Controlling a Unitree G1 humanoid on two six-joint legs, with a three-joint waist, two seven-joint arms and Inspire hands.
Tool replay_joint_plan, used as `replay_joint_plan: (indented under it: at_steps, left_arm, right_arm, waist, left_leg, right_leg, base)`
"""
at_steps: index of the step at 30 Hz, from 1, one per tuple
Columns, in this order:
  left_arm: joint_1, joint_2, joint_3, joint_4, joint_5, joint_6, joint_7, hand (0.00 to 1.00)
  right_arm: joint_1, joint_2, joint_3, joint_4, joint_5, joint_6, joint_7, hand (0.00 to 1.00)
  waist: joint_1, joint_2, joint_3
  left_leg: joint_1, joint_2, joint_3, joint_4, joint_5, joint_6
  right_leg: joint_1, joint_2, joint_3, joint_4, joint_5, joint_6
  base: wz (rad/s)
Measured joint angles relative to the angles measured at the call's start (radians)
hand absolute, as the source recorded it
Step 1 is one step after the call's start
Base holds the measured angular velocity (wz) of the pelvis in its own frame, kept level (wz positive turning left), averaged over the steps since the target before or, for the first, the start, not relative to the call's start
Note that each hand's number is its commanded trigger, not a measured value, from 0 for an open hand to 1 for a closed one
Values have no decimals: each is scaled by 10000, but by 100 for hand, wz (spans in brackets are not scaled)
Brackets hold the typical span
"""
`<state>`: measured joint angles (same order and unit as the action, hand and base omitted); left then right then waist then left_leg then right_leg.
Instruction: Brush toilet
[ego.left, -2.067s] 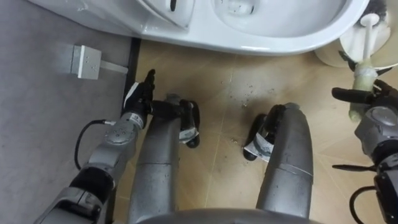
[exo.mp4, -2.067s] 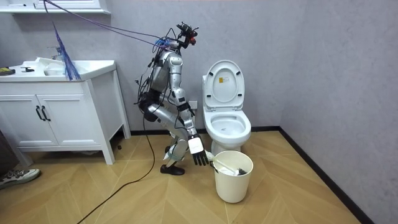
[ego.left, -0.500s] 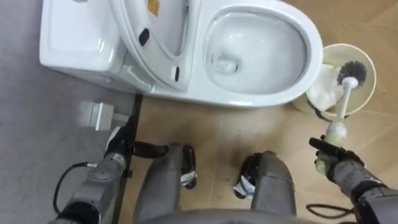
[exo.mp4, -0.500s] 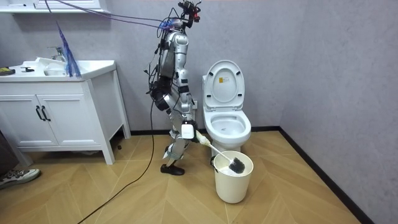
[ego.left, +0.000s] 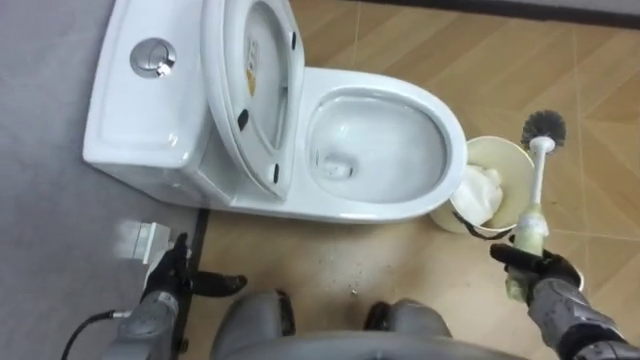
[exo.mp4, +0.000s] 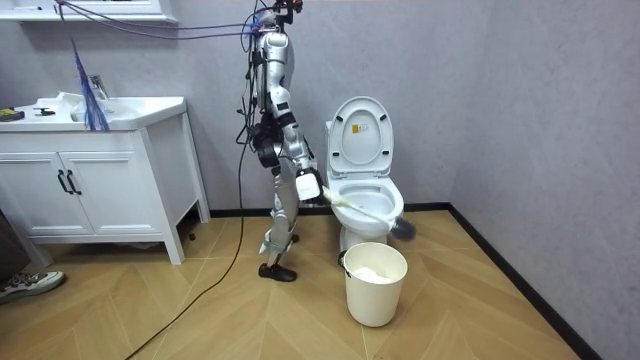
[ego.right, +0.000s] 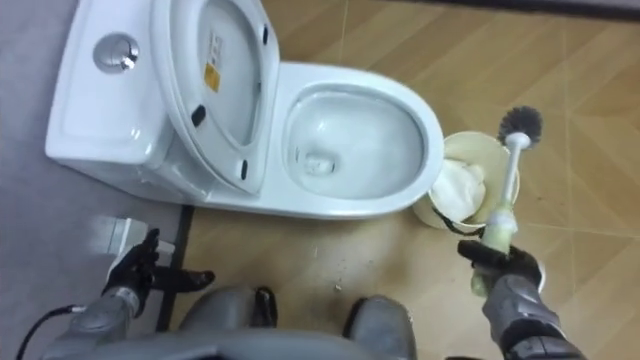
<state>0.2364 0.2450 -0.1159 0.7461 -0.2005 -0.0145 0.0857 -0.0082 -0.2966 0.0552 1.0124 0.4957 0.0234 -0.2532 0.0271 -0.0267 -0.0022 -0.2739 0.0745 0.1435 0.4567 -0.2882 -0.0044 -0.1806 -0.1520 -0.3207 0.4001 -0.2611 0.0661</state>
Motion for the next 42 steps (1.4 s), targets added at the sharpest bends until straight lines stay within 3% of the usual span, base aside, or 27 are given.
replay_joint_plan:
  at_steps: [2, 7, 10, 14, 17, 20, 23, 28, 32, 36, 42]
  left_arm:
    - [271, -34, 289, -51, 188, 0, 1, 0]
    - [1282, -121, 950, -412, 623, -164, 191, 0]
    - [1612, -296, 1457, -446, 648, -285, 318, 0]
    - [1987, -430, 1540, -901, 1094, -338, 655, 0]
    - [2359, -569, 1631, -1694, 2085, -351, 1063, 0]
    - [2589, -758, 1850, -2925, 3882, -366, 1475, 0]
    - [2535, -750, 1960, -4538, 5423, -369, 1846, 0]
    - [2190, -749, 1945, -6062, 7143, -858, 2455, 0]
    - [2149, -638, 1949, -6705, 7799, -1045, 2956, 0]
    - [2093, -268, 1929, -7341, 8266, -1413, 3393, 0]
    - [1668, -238, 1923, -7870, 8914, -1771, 3902, 0]
  right_arm:
    - [354, 19, -8, -649, -607, 0, -101, 100]
    - [1101, 288, 13, -2192, -2574, -63, -181, 100]
    - [1304, 367, 19, -2600, -3818, -129, -176, 100]
    - [1580, 390, 76, -2790, -5296, -226, -178, 100]
    - [1906, 398, 95, -2855, -6495, -390, -158, 100]
    - [2145, 395, 118, -2820, -7696, -438, 0, 100]
    - [2247, 402, 301, -2584, -8251, -520, 281, 100]
    - [2133, 413, 360, -1213, -8869, -907, 526, 100]
    - [2183, 337, 297, -327, -9159, -982, 607, 100]
    - [2111, 181, 278, 555, -9596, -1047, 628, 100]
    - [1742, 168, 205, 1576, -10136, -1122, 730, 100]
  waist:
    - [46, -59, -31]
    - [136, -217, 27]
    - [267, -175, 37]
    - [391, -126, 67]
    - [463, -88, 65]
    - [726, -96, 64]
    - [866, -139, 85]
    - [1058, -79, 52]
    - [1134, -92, 50]
    - [1085, -92, 54]
    - [1101, -164, 56]
  left_leg:
    - [340, -32, 5, -293, 72, -16]
    - [1427, -181, -28, -1069, 239, -116]
    - [1651, -186, -71, -1202, 259, -152]
    - [1908, -211, -221, -1333, 275, -178]
    - [2002, -302, -537, -1368, 276, -180]
    - [1989, -352, -686, -1452, 287, -179]
    - [1871, -381, -946, -1311, 294, -182]
    - [1788, -504, -1236, -1265, 314, -161]
    - [1725, -512, -1322, -1173, 314, -160]
    - [1738, -546, -1518, -1142, 314, -161]
    - [1775, -562, -1551, -1137, 325, -178]
  right_leg:
    - [370, 43, -68, -344, 107, 26]
    - [1376, 85, -164, -946, 147, 82]
    - [1662, 101, -394, -1138, 150, 87]
    - [2091, 166, -609, -1520, 212, 122]
    - [2361, 173, -684, -1661, 215, 132]
    - [2393, 153, -765, -1661, 215, 133]
    - [2517, 164, -1011, -1695, 220, 141]
    - [2681, 141, -1217, -1839, 212, 154]
    - [2721, 145, -1240, -1828, 212, 155]
    - [2853, 148, -1444, -1842, 211, 156]
    - [2892, 157, -1481, -1942, 188, 194]
  base:
    - [3]
    - [5]
    - [4]
    - [14]
    - [28]
    - [16]
    - [30]
    - [17]
    - [6]
    - [14]
    - [2]
